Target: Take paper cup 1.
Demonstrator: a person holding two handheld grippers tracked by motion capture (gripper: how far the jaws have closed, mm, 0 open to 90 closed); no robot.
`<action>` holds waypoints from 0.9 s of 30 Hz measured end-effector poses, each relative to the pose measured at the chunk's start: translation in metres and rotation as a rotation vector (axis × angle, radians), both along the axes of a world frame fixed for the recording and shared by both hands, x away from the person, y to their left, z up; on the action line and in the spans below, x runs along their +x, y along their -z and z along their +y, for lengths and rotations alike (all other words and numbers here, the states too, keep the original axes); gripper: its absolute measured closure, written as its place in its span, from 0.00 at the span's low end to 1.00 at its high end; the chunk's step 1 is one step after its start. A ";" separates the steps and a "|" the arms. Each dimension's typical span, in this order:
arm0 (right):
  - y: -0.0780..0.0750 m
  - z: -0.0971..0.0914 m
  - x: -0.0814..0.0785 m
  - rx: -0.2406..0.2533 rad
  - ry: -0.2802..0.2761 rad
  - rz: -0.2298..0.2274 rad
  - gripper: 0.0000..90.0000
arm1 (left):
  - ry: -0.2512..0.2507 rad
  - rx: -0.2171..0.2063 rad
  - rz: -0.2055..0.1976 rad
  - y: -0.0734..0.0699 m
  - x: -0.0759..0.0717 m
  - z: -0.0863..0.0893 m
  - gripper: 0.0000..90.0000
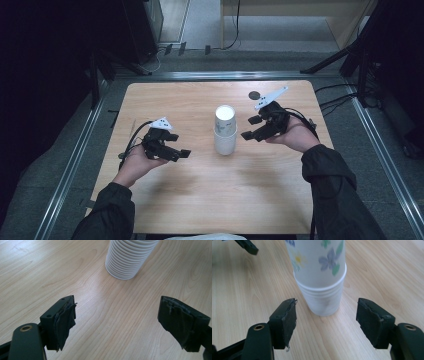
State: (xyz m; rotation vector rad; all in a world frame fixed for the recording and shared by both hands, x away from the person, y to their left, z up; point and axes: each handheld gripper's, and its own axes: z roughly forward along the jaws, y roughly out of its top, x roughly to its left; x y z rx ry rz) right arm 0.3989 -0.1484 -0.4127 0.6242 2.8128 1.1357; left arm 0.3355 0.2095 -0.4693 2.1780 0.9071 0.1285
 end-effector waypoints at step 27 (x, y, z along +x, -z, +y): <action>-0.025 0.061 0.021 -0.058 -0.097 -0.011 0.29 | 0.009 0.003 -0.003 0.001 0.000 0.001 0.17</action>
